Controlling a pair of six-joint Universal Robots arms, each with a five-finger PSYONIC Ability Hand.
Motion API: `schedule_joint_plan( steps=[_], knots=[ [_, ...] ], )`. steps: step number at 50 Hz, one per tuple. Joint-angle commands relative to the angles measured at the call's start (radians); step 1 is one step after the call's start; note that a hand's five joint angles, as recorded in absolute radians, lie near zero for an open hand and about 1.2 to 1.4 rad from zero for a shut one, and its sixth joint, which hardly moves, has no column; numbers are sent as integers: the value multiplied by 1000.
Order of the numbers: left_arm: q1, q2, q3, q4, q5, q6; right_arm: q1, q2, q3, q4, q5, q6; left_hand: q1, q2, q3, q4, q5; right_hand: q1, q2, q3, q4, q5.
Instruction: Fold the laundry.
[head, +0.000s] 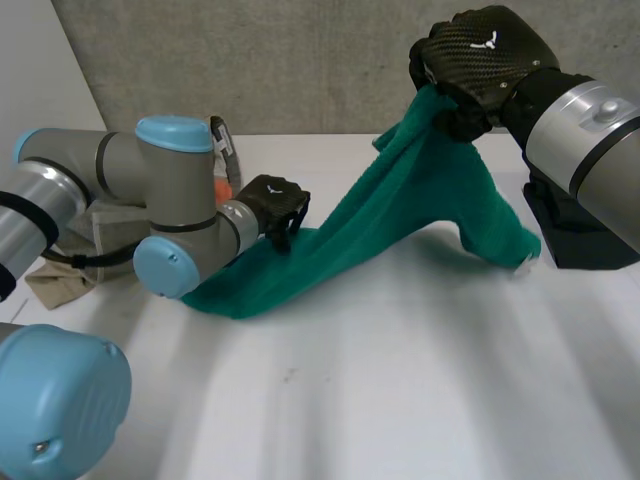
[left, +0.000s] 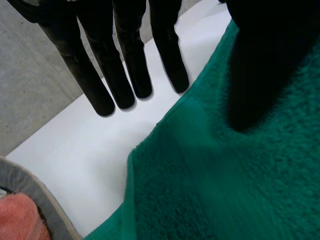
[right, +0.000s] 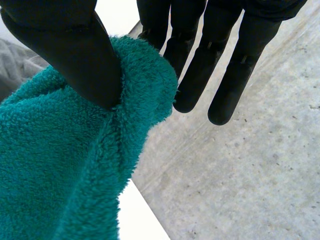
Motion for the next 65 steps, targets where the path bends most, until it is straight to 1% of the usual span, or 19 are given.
schedule_joint_plan(
  steps=[1,3,7,8,12,17,19,20,22,23,28,32,44,46,50,58,60,63,65],
  knots=[
    [-30,-36,218,-11,-6,21,-12,68,-81,-2,29,14,484,570,573,593,591,248,222,212,202,244],
    [-38,-37,279,8,-25,17,-12,96,-119,-10,54,14,484,570,573,593,591,248,222,212,202,244],
    [-39,-26,460,129,-138,-23,4,182,-237,-54,125,4,484,570,573,593,591,248,222,212,202,244],
    [-38,-14,523,185,-205,-49,14,214,-291,-106,147,-5,484,570,573,593,591,248,222,212,202,244],
    [-20,44,620,276,-327,-87,34,287,-391,-268,216,-5,484,570,573,593,591,248,222,212,202,244],
    [-3,133,510,256,-327,-136,62,303,-396,-271,243,-2,484,570,573,593,591,248,222,212,202,244],
    [4,165,427,221,-310,-163,71,297,-373,-246,229,1,362,449,451,471,469,248,222,212,202,244],
    [10,191,336,195,-278,-193,79,286,-338,-231,209,10,-107,-21,-18,2,0,248,222,212,202,244],
    [14,211,240,175,-226,-216,83,266,-291,-220,188,18,-495,-408,-405,-385,-388,248,222,212,202,244],
    [16,219,193,169,-197,-228,85,253,-267,-218,174,23,-584,-497,-494,-474,-477,248,222,212,202,244],
    [22,216,-57,185,18,-261,68,139,-141,-266,71,43,-635,-548,-545,-525,-527,248,222,212,202,244],
    [4,166,-102,193,96,-267,57,82,-95,-277,27,72,-637,-551,-548,-528,-530,248,222,212,202,244],
    [-90,27,-18,97,109,-336,45,22,-102,-263,-4,153,-623,-536,-533,-513,-516,248,222,212,202,244],
    [-98,17,-6,74,104,-336,45,25,-109,-258,-3,153,-535,-449,-446,-426,-428,248,222,212,202,244],
    [-95,1,57,66,71,-330,39,62,-132,-260,16,143,481,568,570,590,588,248,222,212,202,244],
    [-30,21,293,115,-200,-265,5,222,-253,-258,124,52,484,570,573,593,591,248,222,212,202,244],
    [-21,35,341,123,-200,-258,7,249,-283,-260,163,20,484,570,573,593,591,248,222,212,202,244],
    [-7,79,402,129,-139,-270,21,289,-320,-270,244,-41,484,570,573,593,591,248,222,212,202,244],
    [-6,99,399,129,-118,-275,37,294,-316,-277,253,-48,484,570,573,593,591,248,222,212,202,244]
  ],
)
